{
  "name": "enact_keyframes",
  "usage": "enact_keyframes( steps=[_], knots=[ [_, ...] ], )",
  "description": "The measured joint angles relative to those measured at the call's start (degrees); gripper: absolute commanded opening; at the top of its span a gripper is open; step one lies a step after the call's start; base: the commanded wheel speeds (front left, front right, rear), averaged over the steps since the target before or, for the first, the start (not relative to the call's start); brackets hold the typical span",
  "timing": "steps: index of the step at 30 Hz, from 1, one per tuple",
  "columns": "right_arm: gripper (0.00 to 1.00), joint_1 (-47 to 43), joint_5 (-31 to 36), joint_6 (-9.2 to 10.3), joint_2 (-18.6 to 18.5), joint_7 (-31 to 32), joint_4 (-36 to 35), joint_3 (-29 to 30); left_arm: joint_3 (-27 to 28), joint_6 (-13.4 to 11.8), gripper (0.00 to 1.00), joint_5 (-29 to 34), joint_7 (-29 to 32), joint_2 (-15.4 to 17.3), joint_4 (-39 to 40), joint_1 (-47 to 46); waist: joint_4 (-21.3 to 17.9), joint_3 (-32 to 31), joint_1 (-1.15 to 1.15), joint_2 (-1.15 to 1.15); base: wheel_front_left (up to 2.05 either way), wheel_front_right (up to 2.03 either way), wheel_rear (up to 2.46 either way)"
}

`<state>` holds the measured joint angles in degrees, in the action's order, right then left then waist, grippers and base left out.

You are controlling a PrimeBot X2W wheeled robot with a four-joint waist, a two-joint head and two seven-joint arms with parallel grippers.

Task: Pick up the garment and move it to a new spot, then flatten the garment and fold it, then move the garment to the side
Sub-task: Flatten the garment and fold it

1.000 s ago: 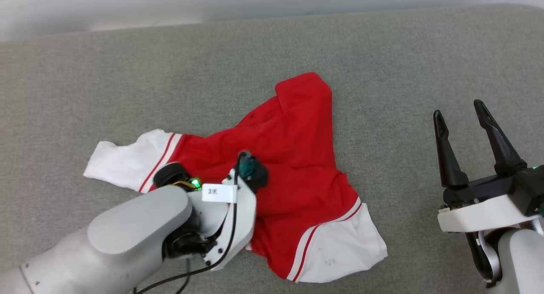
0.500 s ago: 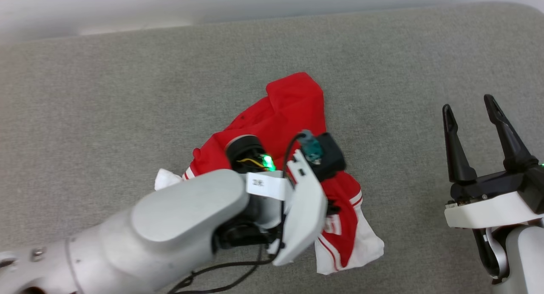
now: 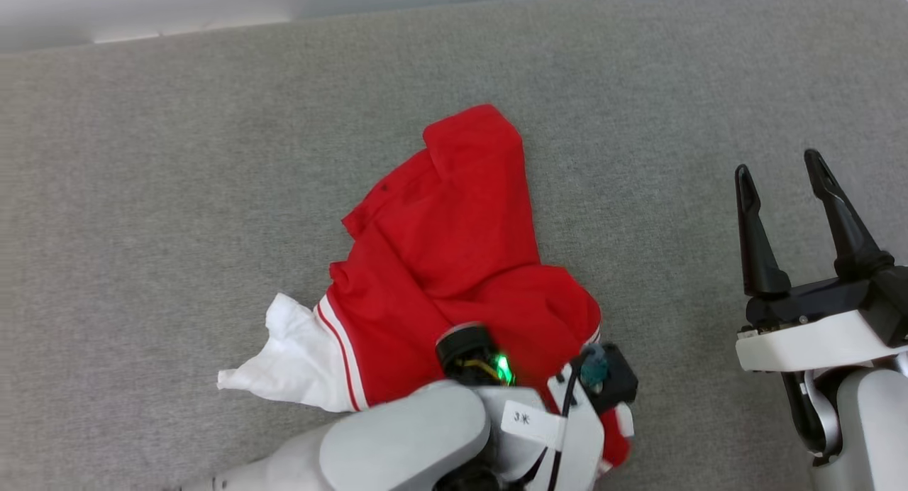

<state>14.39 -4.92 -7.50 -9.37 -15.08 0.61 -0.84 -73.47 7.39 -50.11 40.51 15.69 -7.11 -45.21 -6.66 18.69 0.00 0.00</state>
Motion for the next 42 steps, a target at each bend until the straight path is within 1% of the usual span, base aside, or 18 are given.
enact_keyframes(
  steps=[1, 3, 6, 10, 13, 16, 20, 21, 22, 25, 28, 31, 35, 40, 42],
  knots=[
    [1.0, -0.02, 0.01, 0.0, -0.02, 0.0, 0.14, 0.04, -0.03, 0.0, 1.0, 0.65, -1.54, -0.07, -0.07, -0.55, 0.22, -0.38, 0.0, 0.0, 0.0, 0.0, 0.0],
    [1.0, -0.2, 0.02, 0.0, -0.03, -0.01, 0.29, 0.13, 0.02, 0.0, 1.0, 0.65, -6.02, -0.19, -0.13, -2.44, 0.72, -1.25, 0.0, 0.0, 0.0, 0.0, 0.0],
    [1.0, -1.06, 0.18, 0.0, -0.13, -0.01, 0.58, 0.47, -0.01, 0.0, 1.0, -1.35, -11.33, 0.43, 0.0, -5.09, 1.65, -2.92, 0.0, 0.0, 0.0, 0.0, 0.0],
    [1.0, -3.01, 0.16, 0.0, -0.27, -0.01, 0.82, 1.1, 1.57, 0.0, 1.0, -4.24, -16.03, 4.08, 0.91, -9.13, 3.25, -5.47, 0.0, 0.0, 0.0, 0.0, 0.0],
    [1.0, -3.87, 0.15, 0.0, -0.27, -0.01, 0.83, 1.3, 3.74, 0.0, 1.0, -5.58, -17.24, 8.39, 1.23, -11.6, 4.54, -7.23, 0.0, 0.0, 0.0, 0.0, 0.0],
    [1.0, -4.67, 0.14, 0.0, -0.26, -0.01, 0.73, 1.47, 6.22, 0.0, 1.0, -6.34, -17.46, 12.88, 1.05, -13.66, 5.89, -8.55, 0.0, 0.0, 0.0, 0.0, 0.0],
    [1.0, -5.05, 0.14, 0.0, -0.24, -0.01, 0.43, 1.59, 8.51, -0.46, 1.0, -7.87, -15.55, 18.69, 0.27, -14.99, 7.18, -9.41, 0.0, 0.0, 0.0, 0.0, 0.0],
    [1.0, -5.07, 0.14, 0.0, -0.24, -0.01, 0.26, 1.63, 8.44, -0.86, 1.0, -7.86, -13.59, 21.57, -0.29, -15.21, 7.47, -9.37, 0.0, 0.0, 0.0, 0.0, 0.0],
    [1.0, -5.07, 0.14, 0.0, -0.24, -0.01, 0.26, 1.63, 8.44, -0.86, 1.0, -7.86, -13.59, 21.57, -0.29, -15.21, 7.47, -9.37, 0.0, 0.0, 0.0, 0.0, 0.0],
    [1.0, -5.08, 0.02, 0.0, -0.34, -0.01, -0.02, 1.65, 7.94, -1.37, 1.0, -8.93, -9.91, 24.91, -1.19, -15.17, 7.6, -8.83, -0.01, 0.0, 0.0, 0.0, 0.0],
    [1.0, -5.06, -0.01, 0.0, -0.54, -0.01, -0.15, 1.6, 7.02, -2.08, 1.0, -10.77, -6.24, 27.24, -1.41, -14.01, 7.51, -8.16, -0.01, 0.0, 0.0, 0.0, 0.0],
    [1.0, -5.01, -0.01, 0.0, -0.71, -0.01, -0.26, 1.7, 5.7, -2.64, 1.0, -12.21, -3.47, 28.76, -1.44, -12.16, 7.34, -7.33, 0.0, 0.0, 0.0, 0.0, 0.0],
    [1.0, -4.67, -0.01, 0.0, -0.89, -0.01, -0.43, 1.7, 4.17, -2.93, 1.0, -12.68, -1.57, 29.37, -1.82, -10.01, 7.0, -6.13, 0.0, 0.0, 0.0, 0.0, 0.0],
    [1.0, -3.38, 0.0, 0.0, -0.93, -0.01, -0.53, 1.18, 3.58, -3.37, 1.0, -12.55, -2.18, 28.21, -4.49, -8.65, 6.39, -4.32, 0.0, 0.0, 0.0, 0.0, 0.0],
    [1.0, -2.94, 0.0, 0.0, -0.94, -0.01, -0.48, 0.81, 3.68, -3.36, 1.0, -12.52, -2.99, 27.1, -6.13, -8.65, 6.04, -3.55, 0.0, 0.0, 0.0, 0.0, 0.0]
  ],
)
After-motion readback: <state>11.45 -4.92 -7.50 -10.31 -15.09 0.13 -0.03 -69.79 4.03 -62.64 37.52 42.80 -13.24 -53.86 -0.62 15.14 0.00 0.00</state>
